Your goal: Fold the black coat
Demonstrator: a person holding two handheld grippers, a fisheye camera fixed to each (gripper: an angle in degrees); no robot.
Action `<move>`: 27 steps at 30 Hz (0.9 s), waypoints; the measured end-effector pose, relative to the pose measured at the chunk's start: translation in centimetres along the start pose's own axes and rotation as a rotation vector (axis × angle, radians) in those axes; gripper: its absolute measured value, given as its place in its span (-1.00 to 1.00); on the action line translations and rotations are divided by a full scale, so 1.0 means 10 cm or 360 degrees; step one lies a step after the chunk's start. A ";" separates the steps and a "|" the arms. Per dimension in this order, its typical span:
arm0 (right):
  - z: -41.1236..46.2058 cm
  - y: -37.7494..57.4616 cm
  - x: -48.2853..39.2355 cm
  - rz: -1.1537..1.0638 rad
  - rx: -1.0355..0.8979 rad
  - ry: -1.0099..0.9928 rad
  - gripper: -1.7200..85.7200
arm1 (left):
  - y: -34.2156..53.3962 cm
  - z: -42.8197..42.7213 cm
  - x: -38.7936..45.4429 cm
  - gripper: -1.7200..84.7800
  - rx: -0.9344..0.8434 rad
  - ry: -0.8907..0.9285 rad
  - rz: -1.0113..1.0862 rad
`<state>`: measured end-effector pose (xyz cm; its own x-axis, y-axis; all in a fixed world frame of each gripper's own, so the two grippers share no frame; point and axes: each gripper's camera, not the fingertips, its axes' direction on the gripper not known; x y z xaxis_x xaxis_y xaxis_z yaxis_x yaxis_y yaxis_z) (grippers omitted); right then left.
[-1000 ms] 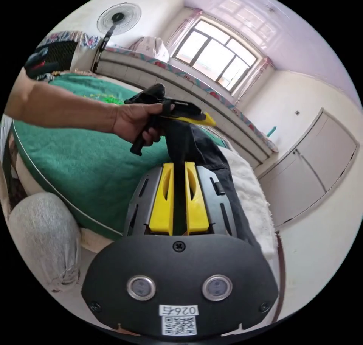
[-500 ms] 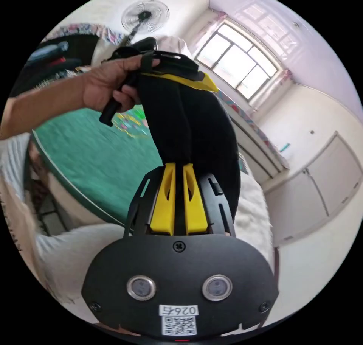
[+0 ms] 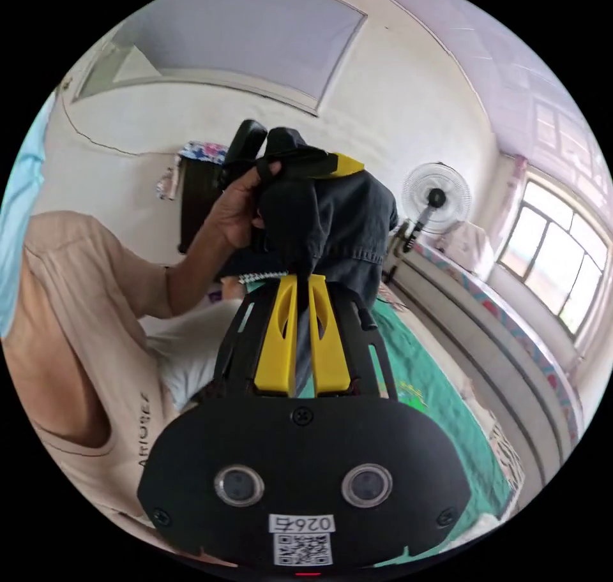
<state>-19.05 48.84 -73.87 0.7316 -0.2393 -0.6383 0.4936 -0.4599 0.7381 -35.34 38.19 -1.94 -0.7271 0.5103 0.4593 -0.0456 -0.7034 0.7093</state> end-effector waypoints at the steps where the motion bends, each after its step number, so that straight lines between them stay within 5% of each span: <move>1: -0.01 0.03 -0.05 0.0033 0.0028 -0.0113 -0.99 | 0.00 -0.02 -0.02 -0.63 -0.0004 -0.0012 -0.0020; 5: 0.00 0.61 0.28 0.0346 0.0078 -0.0356 -0.99 | 0.00 0.70 -0.42 -0.66 -0.0267 -0.0040 -0.0148; 8: 0.29 1.94 1.19 0.0929 0.0057 -0.0413 -0.98 | 0.34 1.84 -1.16 -0.68 -0.0637 0.0012 -0.0312; 12: 1.00 4.61 2.14 0.1694 -0.0443 -0.0189 -0.97 | 1.72 2.97 -2.28 -0.73 -0.1312 0.0331 -0.1026; 15: 0.93 5.85 2.30 0.2013 -0.0527 -0.0219 -0.98 | 2.09 2.97 -2.52 -0.89 -0.1131 0.0720 -0.1369; 18: 0.66 6.22 2.26 0.2033 -0.0388 -0.0374 -0.98 | 1.88 2.76 -2.54 -0.96 -0.0911 0.0748 -0.1292; 23: 0.41 6.17 1.56 0.1779 -0.0580 -0.0058 -0.98 | 1.57 2.43 -2.42 -0.98 -0.0755 0.0463 -0.1106; 27: 0.04 6.04 0.87 0.1605 -0.0554 0.0266 -0.98 | 1.43 2.45 -2.18 -0.98 -0.1010 0.0139 -0.0965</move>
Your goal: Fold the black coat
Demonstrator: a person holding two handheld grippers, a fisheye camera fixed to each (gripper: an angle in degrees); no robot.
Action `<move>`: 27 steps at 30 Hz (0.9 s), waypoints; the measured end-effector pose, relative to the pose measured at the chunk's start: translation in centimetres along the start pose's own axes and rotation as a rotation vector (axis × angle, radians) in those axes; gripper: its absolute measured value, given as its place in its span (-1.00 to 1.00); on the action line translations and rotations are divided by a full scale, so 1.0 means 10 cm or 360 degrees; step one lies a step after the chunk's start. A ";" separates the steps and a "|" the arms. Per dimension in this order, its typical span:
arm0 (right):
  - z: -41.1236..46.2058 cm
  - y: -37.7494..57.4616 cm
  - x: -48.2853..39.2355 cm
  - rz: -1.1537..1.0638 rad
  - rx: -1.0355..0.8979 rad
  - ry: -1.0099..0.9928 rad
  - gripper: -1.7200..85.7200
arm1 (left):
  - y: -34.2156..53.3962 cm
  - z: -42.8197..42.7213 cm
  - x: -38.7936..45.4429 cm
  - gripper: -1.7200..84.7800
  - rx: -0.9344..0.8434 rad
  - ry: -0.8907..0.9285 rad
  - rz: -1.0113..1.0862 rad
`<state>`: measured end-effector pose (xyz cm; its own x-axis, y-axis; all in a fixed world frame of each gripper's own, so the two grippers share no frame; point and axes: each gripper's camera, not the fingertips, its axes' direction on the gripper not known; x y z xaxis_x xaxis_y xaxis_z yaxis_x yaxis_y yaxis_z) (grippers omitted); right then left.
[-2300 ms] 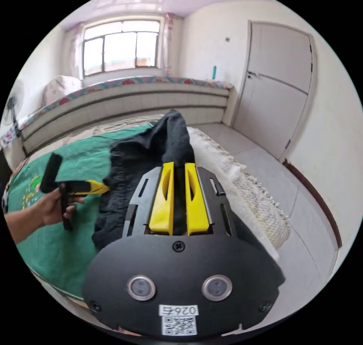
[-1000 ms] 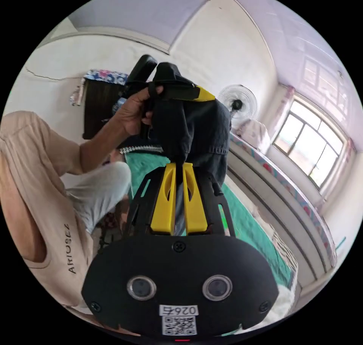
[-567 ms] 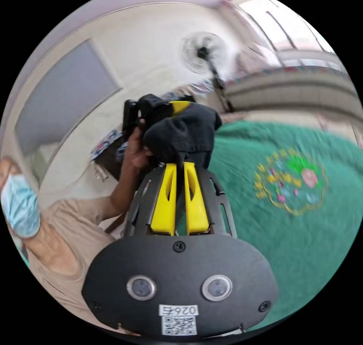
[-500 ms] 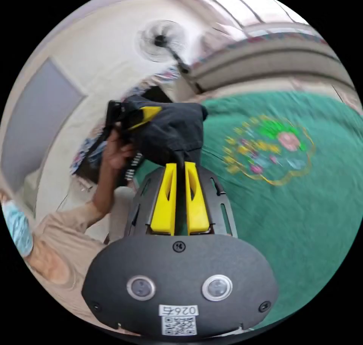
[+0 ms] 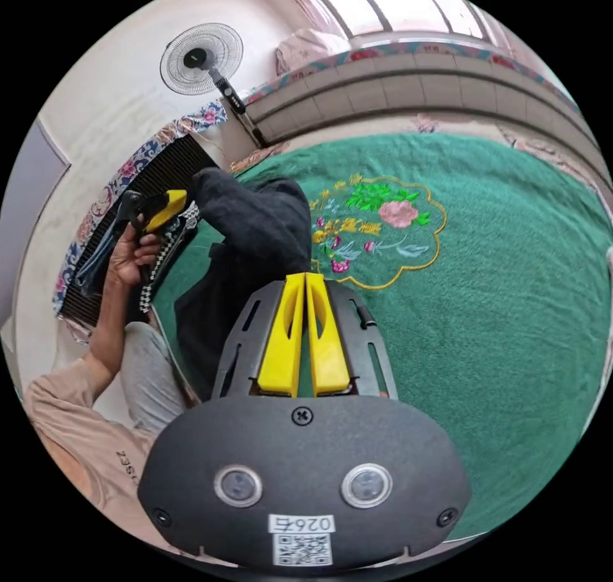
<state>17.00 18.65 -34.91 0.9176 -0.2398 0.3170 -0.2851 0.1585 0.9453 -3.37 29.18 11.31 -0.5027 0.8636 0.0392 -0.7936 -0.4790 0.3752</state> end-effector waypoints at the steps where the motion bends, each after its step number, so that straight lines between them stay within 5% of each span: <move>1: -0.23 0.21 -0.09 0.0009 0.0137 0.0060 -0.98 | 0.00 0.01 0.06 -0.97 -0.0020 -0.0085 0.0016; 5: -0.78 0.82 -0.53 -0.0182 0.0406 0.0188 -0.96 | -0.03 0.22 0.54 -0.90 -0.0148 -0.0516 0.0283; 8: -0.67 1.26 -1.10 -0.0476 0.0375 0.0221 -0.89 | -0.04 0.65 0.71 -0.65 -0.0310 -0.0690 0.0394; 11: 0.11 1.65 -1.64 -0.0701 0.0024 0.0129 -0.80 | 0.01 1.40 0.60 -0.55 -0.0689 -0.0669 0.0357; 13: 1.12 2.10 -1.93 -0.0817 -0.0477 0.0109 -0.74 | 0.11 1.69 0.70 -0.58 -0.0724 -0.0930 0.0456; 15: 1.18 2.38 -1.95 -0.0769 -0.0362 0.0168 -0.75 | 0.14 1.90 1.00 -0.66 -0.0813 -0.1205 0.0599; 22: 0.90 2.80 -1.53 -0.0618 -0.0394 0.0120 -0.95 | 0.22 1.91 1.39 -0.81 -0.0728 -0.1208 0.0675; 27: 0.64 2.98 -1.32 -0.0593 -0.0379 0.0086 -0.94 | 0.21 1.64 1.37 -0.90 -0.0559 -0.0917 0.0498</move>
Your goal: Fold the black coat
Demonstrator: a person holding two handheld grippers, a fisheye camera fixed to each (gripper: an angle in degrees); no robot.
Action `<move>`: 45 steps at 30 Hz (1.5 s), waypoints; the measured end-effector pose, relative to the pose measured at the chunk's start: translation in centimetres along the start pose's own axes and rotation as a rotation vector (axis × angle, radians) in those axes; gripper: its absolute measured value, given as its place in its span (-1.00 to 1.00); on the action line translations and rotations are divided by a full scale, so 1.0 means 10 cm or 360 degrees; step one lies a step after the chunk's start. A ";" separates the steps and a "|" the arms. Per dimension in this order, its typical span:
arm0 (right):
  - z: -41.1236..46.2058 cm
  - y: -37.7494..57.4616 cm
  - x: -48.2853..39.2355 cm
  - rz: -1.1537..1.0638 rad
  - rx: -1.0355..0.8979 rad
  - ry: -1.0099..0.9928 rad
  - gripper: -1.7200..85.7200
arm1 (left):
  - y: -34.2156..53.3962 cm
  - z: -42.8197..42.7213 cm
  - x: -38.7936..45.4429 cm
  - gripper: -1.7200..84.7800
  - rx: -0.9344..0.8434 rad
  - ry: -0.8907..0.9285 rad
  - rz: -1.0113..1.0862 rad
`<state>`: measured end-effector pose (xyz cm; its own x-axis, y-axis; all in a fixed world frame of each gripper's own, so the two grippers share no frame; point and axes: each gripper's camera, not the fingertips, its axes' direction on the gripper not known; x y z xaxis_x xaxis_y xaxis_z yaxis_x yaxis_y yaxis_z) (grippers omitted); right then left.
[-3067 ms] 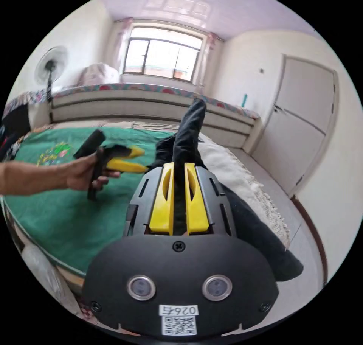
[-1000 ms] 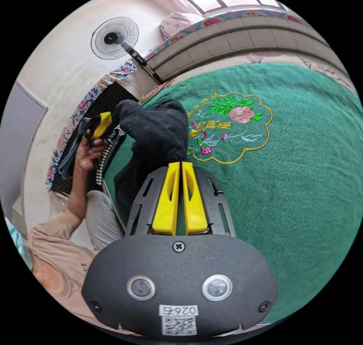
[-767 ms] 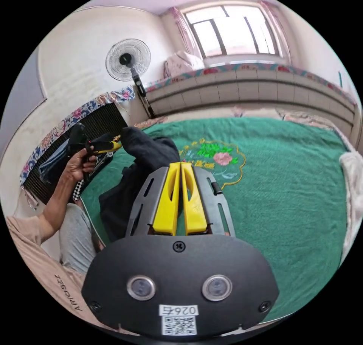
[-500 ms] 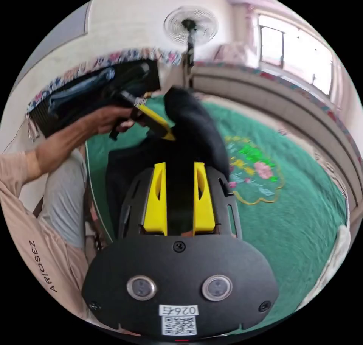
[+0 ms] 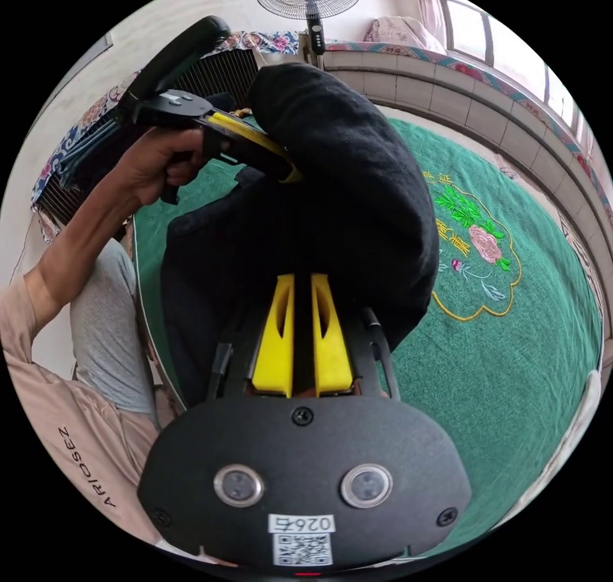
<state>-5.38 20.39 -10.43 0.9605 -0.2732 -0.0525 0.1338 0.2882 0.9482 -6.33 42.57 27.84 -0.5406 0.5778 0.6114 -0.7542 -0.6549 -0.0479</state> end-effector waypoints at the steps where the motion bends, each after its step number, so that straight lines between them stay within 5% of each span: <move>1: -0.07 0.07 0.01 -0.0011 0.0026 -0.0004 -0.92 | 0.02 -0.02 -0.03 -0.91 0.0027 0.0051 -0.0032; 8: -0.45 0.24 0.27 -0.0059 0.0012 0.0111 -0.98 | 0.35 -0.15 -0.44 -0.96 0.0225 0.0528 -0.0345; 22: -2.71 0.98 3.41 0.0735 0.0732 -0.0618 -0.99 | 0.52 -0.53 -0.17 -0.97 0.0740 0.1155 0.0112; 29: -3.21 1.22 4.54 0.1129 0.0928 -0.0412 -0.95 | 0.22 0.11 0.58 -0.98 0.0255 0.1164 0.0409; 33: -3.07 0.28 4.17 0.0754 0.0708 0.0025 -0.92 | 0.16 0.64 0.60 -0.98 0.0000 0.1332 0.0349; 39: -2.74 -0.70 3.78 0.0391 0.0492 0.0658 -0.93 | 0.19 1.03 0.59 -0.98 -0.0002 0.1441 0.0209; 45: -2.73 -1.03 5.12 0.0678 0.0468 0.0222 -0.84 | 0.20 1.14 0.44 -0.97 0.0021 0.1592 0.0077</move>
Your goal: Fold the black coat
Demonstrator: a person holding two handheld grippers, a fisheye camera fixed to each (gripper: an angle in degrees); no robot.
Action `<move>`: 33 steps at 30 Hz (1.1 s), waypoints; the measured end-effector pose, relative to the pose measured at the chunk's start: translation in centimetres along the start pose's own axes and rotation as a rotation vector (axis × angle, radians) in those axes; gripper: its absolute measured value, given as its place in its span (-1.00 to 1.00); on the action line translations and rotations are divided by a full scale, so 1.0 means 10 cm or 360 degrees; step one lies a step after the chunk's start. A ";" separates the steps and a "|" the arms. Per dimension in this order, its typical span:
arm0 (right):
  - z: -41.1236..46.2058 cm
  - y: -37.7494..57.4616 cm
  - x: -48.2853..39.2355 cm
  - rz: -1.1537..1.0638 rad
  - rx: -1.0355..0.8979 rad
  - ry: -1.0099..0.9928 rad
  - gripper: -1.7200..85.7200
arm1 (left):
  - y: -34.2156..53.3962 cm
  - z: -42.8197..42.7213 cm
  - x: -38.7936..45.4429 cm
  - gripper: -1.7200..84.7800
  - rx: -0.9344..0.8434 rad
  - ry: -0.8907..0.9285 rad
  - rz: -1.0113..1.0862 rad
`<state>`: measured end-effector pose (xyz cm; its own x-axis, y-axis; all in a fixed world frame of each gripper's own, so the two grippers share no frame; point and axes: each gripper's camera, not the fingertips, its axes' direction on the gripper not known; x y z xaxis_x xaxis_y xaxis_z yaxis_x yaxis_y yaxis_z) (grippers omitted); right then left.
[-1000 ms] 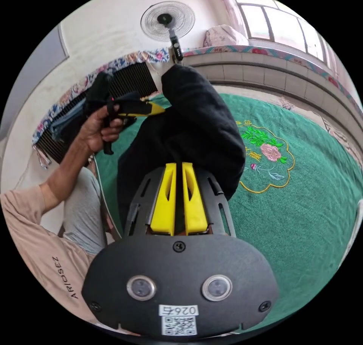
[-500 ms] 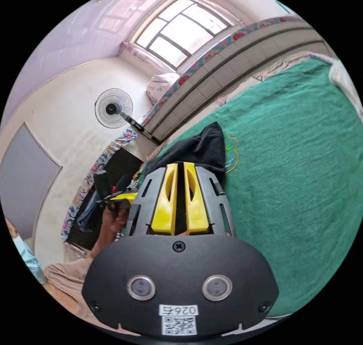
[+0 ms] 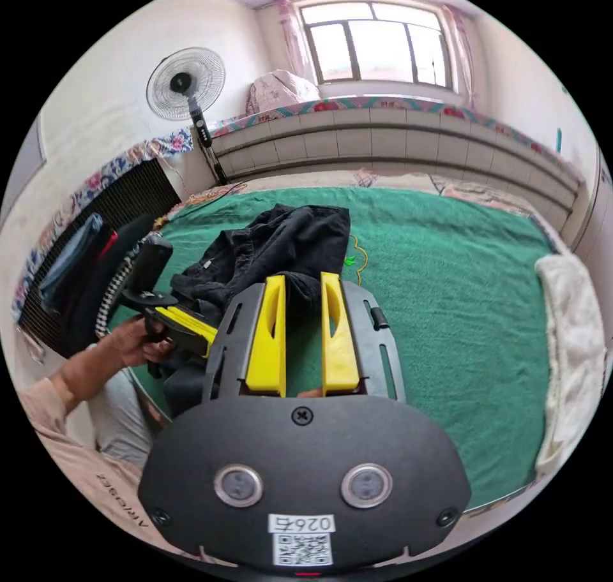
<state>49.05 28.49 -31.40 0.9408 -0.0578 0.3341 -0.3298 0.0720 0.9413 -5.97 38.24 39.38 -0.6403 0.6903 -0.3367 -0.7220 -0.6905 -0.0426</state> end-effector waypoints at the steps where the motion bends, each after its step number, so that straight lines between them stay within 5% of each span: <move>1: 0.11 -0.14 0.18 0.0040 -0.0051 -0.0058 -0.82 | -0.01 0.00 0.00 -0.97 -0.0011 -0.0001 0.0006; 9: 0.63 -1.00 0.50 -0.0012 -0.0307 -0.0154 -0.79 | -0.17 0.10 0.14 -0.82 -0.0209 0.0111 0.0192; 14: 0.23 -1.26 0.71 0.0202 0.0085 -0.0071 -0.95 | -0.17 -0.50 0.18 -0.85 0.0055 0.0350 0.0263; 18: 0.17 -1.53 0.12 0.0030 0.0373 -0.0242 -0.94 | -0.04 -1.13 0.08 -0.89 0.0363 0.0083 0.0161; 23: 1.45 -2.13 -1.51 -0.0468 -0.0066 -0.0493 -0.69 | 0.06 -1.40 -0.21 -0.69 0.0417 -0.0723 -0.0215; 26: 2.51 -2.19 -2.47 -0.0759 -0.0574 -0.0175 -0.69 | -0.06 -1.14 -0.48 -0.62 0.0214 -0.0644 -0.0277; 28: 2.81 -2.10 -2.82 -0.1090 -0.0636 0.0462 -0.87 | -0.16 -0.92 -0.56 -0.60 0.0095 -0.0554 -0.0295; 33: 1.86 -2.78 -2.01 -0.0787 -0.0453 0.0481 -0.95 | -0.32 -1.08 -0.13 -0.63 0.0100 -0.0420 -0.0036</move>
<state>37.86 9.10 -63.35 0.9707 0.1278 -0.2036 0.1433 0.3725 0.9169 0.01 37.27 29.79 -0.6639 0.7437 -0.0791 -0.7467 -0.6650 0.0140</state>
